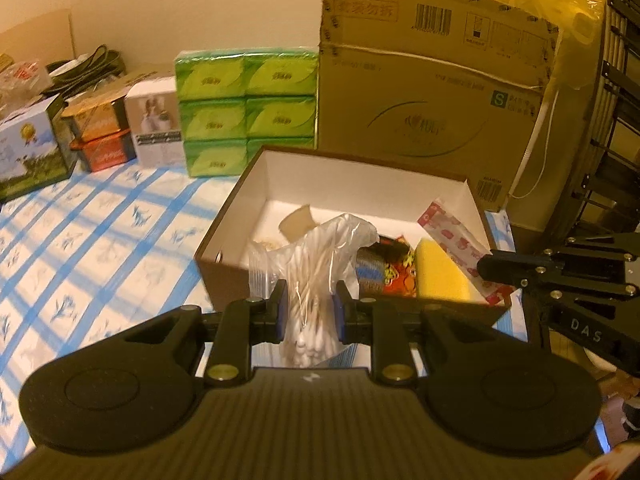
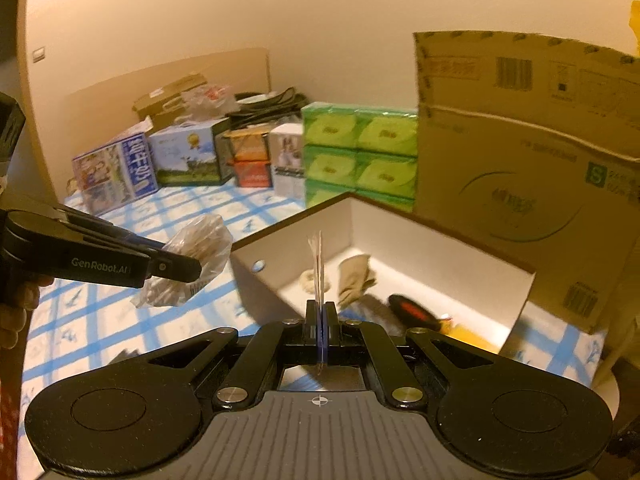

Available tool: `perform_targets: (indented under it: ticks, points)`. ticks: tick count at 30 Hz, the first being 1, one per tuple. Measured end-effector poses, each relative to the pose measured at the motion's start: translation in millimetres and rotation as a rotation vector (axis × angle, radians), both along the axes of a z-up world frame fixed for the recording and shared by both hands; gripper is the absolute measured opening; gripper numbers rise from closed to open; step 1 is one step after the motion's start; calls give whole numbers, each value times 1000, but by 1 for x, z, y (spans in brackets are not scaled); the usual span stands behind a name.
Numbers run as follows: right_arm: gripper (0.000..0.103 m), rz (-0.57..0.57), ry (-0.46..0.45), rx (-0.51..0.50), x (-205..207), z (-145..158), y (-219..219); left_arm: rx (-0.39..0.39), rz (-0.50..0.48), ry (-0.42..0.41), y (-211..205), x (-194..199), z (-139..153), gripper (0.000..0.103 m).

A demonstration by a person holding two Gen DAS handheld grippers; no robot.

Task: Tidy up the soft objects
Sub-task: 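Carry the swab bag and paper strip over the brown box, then open the left tool to drop the cotton swab bag into the box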

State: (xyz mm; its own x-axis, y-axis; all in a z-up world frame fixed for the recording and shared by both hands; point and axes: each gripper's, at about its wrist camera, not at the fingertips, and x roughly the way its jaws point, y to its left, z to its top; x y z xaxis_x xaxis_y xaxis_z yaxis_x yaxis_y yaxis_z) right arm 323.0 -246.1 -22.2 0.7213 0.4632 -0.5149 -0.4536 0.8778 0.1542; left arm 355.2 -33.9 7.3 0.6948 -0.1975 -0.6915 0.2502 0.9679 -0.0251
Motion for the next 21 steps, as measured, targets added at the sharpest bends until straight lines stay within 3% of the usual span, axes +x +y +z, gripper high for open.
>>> perform_targets:
  ticks: [10, 21]
  points:
    - [1, -77, 9, -19, 46, 6, -24, 23, -49, 13, -26, 58, 0, 21]
    - [1, -137, 92, -3, 81, -13, -35, 52, -63, 54, -35, 99, -17, 21]
